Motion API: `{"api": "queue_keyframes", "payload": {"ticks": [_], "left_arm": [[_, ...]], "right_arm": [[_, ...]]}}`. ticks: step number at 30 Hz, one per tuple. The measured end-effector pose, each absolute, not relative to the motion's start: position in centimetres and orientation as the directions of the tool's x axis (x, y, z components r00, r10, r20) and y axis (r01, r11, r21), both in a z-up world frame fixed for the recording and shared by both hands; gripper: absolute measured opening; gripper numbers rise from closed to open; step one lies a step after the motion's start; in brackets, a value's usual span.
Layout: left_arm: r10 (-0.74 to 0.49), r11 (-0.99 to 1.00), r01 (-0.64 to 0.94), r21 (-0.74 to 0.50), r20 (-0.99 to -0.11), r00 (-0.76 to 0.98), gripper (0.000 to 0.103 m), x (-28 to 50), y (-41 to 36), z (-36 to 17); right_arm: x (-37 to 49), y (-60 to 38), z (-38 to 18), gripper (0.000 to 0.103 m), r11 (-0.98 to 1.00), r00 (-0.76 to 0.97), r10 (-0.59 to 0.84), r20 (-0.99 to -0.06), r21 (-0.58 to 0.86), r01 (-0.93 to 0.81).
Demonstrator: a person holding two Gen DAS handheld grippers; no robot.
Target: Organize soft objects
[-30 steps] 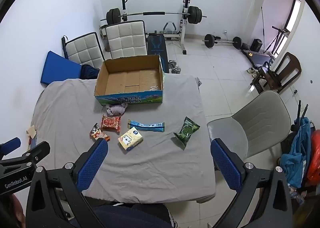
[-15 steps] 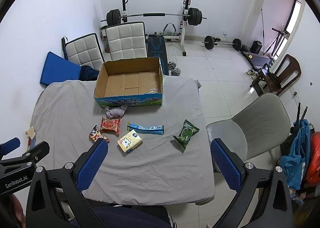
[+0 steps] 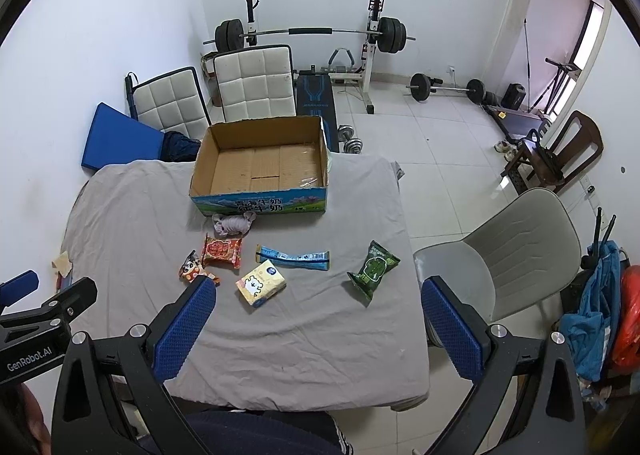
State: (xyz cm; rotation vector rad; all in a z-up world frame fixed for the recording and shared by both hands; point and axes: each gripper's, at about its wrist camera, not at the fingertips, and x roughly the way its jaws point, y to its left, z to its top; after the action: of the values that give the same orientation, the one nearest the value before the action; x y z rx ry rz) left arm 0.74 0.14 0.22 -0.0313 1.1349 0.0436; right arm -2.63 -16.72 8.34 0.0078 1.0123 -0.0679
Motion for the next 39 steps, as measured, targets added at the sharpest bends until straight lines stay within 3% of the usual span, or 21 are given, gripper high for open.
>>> {"api": "queue_keyframes", "payload": {"ticks": [39], "left_arm": [[0.021,0.998,-0.060,-0.006,-0.900,0.435,0.103,1.1,-0.3,0.9]], "right_arm": [[-2.5,-17.6,9.0,0.103,0.998,0.545,-0.047,-0.837,-0.015,0.063]]}}
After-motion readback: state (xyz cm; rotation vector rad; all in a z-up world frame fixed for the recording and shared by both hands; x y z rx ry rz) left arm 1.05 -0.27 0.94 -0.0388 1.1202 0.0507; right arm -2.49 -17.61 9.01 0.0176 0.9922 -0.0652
